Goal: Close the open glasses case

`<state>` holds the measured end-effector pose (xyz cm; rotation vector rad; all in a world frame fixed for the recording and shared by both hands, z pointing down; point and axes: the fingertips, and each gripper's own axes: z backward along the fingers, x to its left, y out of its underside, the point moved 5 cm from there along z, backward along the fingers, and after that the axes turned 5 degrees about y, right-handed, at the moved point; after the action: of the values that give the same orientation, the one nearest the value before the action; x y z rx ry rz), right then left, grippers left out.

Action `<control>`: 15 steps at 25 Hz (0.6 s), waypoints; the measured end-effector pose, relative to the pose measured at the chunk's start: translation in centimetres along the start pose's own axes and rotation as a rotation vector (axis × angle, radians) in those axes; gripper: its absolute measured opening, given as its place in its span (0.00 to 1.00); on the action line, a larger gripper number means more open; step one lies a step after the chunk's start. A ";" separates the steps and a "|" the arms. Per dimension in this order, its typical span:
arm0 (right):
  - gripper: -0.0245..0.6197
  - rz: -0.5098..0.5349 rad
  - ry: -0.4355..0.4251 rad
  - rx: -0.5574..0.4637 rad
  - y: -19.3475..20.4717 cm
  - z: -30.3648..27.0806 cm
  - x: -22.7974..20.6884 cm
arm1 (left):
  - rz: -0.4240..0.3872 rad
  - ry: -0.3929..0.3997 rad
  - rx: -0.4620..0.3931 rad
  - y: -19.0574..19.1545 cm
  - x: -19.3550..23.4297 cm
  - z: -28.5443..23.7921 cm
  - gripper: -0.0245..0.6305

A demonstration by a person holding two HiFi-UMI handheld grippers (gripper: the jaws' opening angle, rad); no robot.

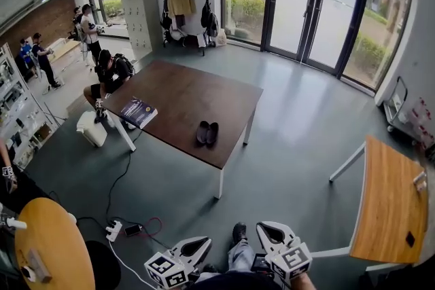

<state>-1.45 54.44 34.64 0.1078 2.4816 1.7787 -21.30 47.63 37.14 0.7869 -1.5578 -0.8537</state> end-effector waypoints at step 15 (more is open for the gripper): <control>0.01 0.035 -0.026 -0.022 -5.6 -8.7 -7.1 | -0.121 0.012 -0.117 -8.6 6.6 -6.2 0.03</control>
<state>4.64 43.68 32.29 0.1731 2.4563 1.8053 -15.80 36.96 33.72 0.8053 -1.4474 -1.0173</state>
